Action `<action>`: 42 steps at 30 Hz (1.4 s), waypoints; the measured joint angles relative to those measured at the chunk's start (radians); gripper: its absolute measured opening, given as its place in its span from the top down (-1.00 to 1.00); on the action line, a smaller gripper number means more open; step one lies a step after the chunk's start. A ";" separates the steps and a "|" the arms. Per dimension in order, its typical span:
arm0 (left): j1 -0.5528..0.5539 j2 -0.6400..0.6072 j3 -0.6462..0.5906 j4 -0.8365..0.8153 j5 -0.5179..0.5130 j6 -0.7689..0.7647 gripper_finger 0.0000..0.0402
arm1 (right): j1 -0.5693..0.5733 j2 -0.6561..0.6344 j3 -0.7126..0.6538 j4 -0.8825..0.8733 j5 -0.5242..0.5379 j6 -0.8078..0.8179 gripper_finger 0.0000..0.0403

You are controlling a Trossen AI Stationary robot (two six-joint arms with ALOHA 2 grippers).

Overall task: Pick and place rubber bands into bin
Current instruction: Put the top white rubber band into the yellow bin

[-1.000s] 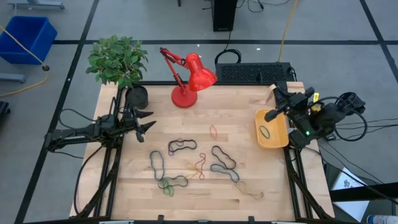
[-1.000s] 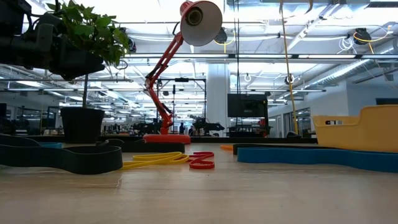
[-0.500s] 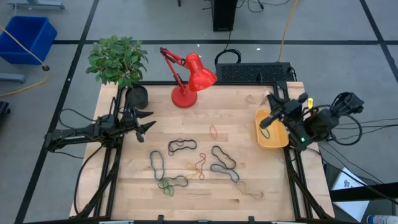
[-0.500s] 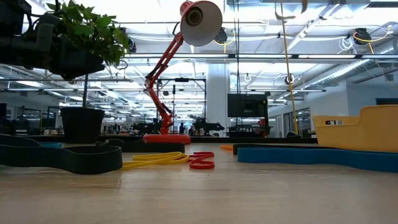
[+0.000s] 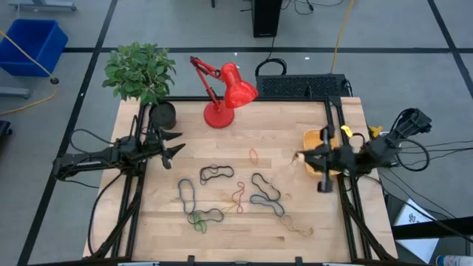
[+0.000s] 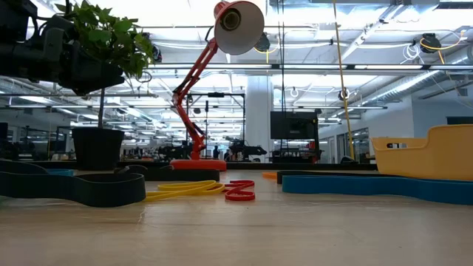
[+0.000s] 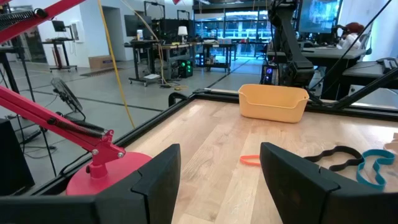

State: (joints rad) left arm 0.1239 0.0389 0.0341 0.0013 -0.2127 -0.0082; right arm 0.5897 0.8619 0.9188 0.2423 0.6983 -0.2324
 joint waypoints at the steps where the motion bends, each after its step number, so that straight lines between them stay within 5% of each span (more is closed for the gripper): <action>1: 0.000 0.000 0.000 0.000 0.000 0.000 -0.13 | -0.012 -0.005 0.000 -0.045 0.018 0.042 1.00; 8: 0.000 0.000 0.000 0.000 0.000 0.000 -0.13 | -0.122 -0.046 0.000 -0.547 0.025 0.573 1.00; 18: 0.000 0.000 0.000 0.000 0.000 0.004 -0.13 | -0.293 -0.046 0.000 -1.166 -0.155 1.233 1.00; 31: 0.000 0.000 0.000 0.000 0.000 0.004 -0.13 | -0.478 0.035 0.000 -1.608 -0.296 1.391 1.00; 42: 0.000 0.000 0.000 0.000 -0.025 0.004 -0.13 | -0.580 0.145 0.000 -1.682 -0.389 1.422 1.00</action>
State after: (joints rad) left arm 0.1241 0.0391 0.0341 0.0010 -0.2379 -0.0046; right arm 0.0099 1.0065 0.9188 -1.4395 0.3092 1.1896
